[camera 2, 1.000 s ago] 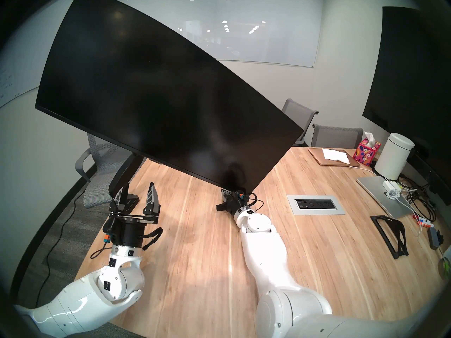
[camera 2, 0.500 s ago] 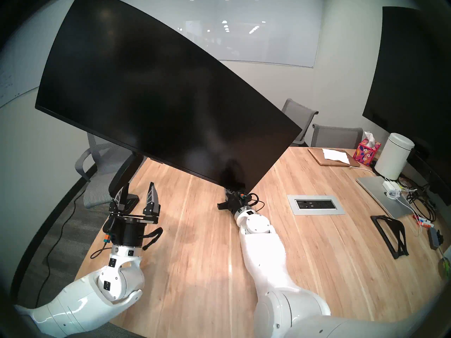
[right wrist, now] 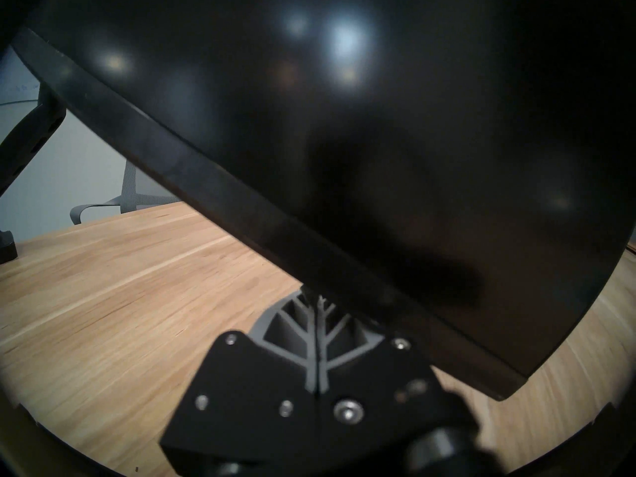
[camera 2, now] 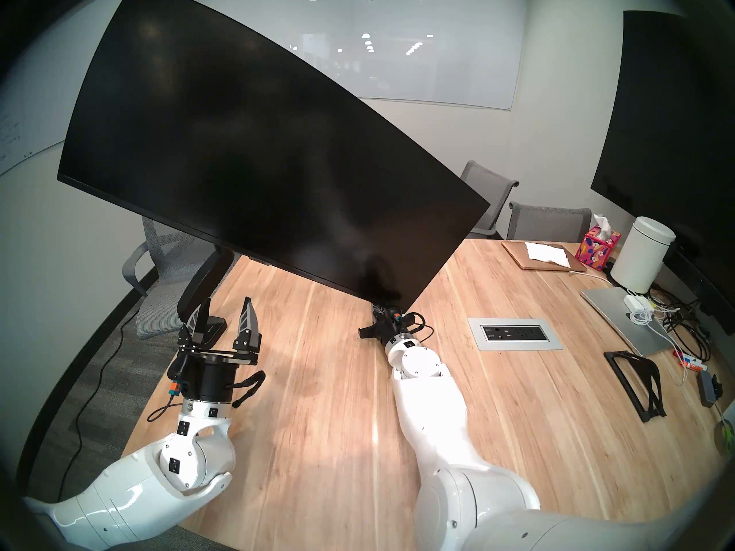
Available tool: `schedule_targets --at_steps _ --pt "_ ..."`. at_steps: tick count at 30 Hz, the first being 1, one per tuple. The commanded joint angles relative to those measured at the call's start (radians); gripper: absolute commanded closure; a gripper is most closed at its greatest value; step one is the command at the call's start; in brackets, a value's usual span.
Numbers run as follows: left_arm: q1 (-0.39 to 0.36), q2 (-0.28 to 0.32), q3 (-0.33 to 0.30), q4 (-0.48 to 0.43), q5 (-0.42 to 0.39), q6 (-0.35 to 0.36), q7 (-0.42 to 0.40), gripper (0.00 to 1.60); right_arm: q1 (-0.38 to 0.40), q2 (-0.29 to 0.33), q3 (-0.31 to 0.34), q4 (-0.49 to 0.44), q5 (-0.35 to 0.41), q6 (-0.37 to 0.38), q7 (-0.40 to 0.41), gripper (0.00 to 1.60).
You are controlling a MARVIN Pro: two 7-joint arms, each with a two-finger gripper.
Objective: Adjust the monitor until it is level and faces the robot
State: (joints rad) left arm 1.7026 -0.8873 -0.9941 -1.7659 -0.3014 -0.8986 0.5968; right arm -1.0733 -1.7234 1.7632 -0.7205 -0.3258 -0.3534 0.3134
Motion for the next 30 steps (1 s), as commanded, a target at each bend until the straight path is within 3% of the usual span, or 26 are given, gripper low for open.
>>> schedule_targets --at_steps 1,30 --pt "-0.002 0.0 -0.001 -0.01 0.0 -0.002 0.0 0.0 0.065 0.008 0.005 -0.032 -0.007 -0.041 -0.045 1.6" --pt "-0.002 -0.001 -0.001 -0.009 0.0 -0.002 0.0 0.0 0.102 0.028 0.012 -0.017 -0.08 -0.088 -0.113 1.6"
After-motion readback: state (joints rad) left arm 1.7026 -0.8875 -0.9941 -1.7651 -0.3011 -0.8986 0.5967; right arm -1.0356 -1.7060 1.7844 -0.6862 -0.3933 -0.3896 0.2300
